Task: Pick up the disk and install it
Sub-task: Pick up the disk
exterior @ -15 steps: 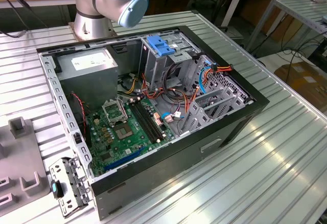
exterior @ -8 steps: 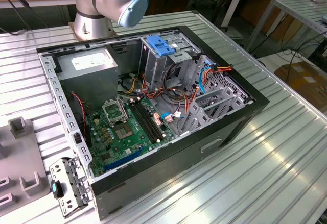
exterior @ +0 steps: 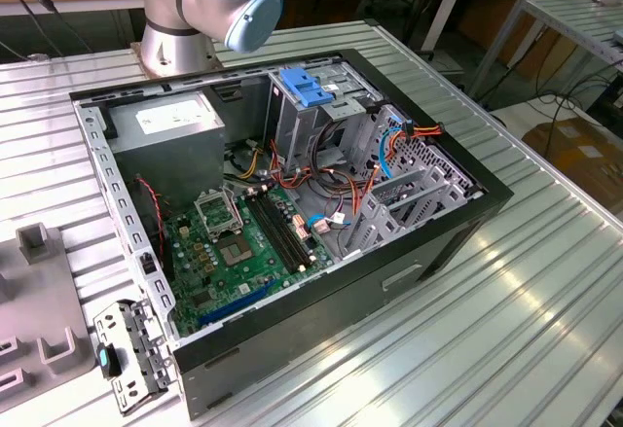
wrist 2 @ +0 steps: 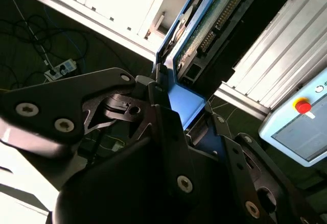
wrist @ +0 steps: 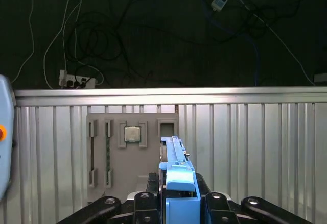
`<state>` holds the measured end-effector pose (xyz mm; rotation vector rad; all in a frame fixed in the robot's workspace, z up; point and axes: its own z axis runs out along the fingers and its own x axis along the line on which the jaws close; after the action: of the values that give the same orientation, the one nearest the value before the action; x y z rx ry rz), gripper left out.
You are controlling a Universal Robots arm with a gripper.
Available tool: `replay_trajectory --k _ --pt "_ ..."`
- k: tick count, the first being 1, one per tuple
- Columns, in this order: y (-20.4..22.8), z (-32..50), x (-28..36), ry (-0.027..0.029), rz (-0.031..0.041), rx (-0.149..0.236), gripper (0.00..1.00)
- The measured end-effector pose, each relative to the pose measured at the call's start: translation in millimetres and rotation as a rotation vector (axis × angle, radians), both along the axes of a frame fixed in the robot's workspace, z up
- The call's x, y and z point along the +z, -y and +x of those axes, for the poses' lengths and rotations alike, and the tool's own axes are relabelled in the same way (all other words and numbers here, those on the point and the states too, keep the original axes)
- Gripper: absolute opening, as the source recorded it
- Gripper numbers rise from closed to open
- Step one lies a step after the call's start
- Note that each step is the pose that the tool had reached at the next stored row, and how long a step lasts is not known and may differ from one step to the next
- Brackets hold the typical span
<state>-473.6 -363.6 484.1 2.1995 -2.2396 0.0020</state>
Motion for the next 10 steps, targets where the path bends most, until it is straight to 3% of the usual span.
replay_trajectory --k 5,10 --pt "0.0 0.0 8.9 0.0 0.0 0.0 0.37" --pt "0.0 0.0 9.0 0.0001 0.0001 0.0 0.37"
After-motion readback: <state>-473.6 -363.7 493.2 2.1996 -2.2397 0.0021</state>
